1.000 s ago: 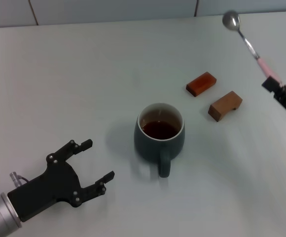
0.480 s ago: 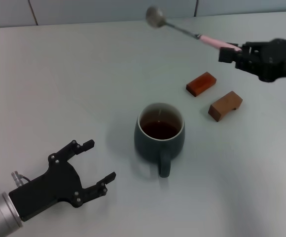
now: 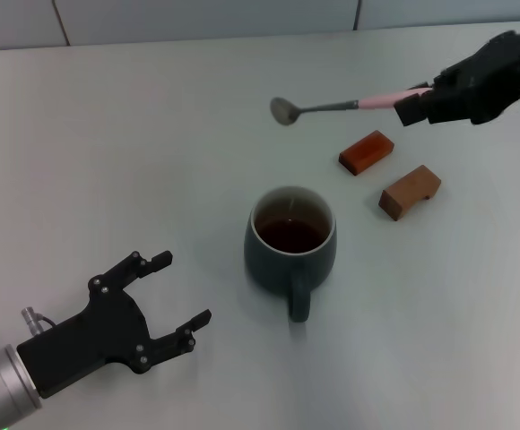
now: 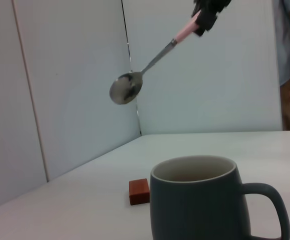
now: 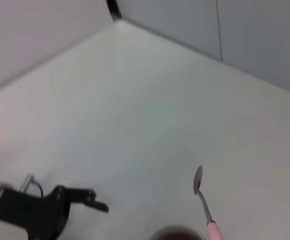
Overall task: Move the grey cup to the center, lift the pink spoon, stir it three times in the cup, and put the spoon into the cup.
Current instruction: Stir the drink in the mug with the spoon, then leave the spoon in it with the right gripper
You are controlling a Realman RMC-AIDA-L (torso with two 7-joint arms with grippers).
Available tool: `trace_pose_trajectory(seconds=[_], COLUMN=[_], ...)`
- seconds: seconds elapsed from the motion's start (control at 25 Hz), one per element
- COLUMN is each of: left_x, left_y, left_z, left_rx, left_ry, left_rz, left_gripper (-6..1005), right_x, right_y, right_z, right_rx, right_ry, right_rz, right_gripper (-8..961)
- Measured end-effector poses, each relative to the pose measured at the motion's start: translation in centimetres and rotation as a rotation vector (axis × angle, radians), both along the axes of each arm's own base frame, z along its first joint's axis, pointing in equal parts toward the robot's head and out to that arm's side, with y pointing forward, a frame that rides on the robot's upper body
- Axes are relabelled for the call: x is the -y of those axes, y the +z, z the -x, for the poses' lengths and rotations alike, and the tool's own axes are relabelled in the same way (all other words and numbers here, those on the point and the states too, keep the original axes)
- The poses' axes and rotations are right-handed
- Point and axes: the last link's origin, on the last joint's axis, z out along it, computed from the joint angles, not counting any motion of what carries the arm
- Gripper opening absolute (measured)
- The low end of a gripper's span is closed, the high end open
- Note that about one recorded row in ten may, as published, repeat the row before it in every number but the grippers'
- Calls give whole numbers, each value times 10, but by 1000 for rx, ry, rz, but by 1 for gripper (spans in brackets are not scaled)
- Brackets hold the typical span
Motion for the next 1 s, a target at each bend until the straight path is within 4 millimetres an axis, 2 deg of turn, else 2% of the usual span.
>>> trace_pose_trajectory(seconds=[0.08,0.28,0.64,1.0], left_x=[0,-1,-2,-3], left_y=[0,1,1,1], left_z=[1,1,1,0], left_rx=[-4,-7,-5,-4], left_ry=[2,1,4,2], left_rz=[0,-1,1,2], left_gripper=[849,849,847,846], right_x=[-4,-12,-23,-26], right_y=[7,12,14,11], right_z=[19,35,58,69], right_rx=[43,68,195,298], right_ry=[11,12,32,16], right_rz=[20,21,122,155], right_gripper=[152,158,167,177])
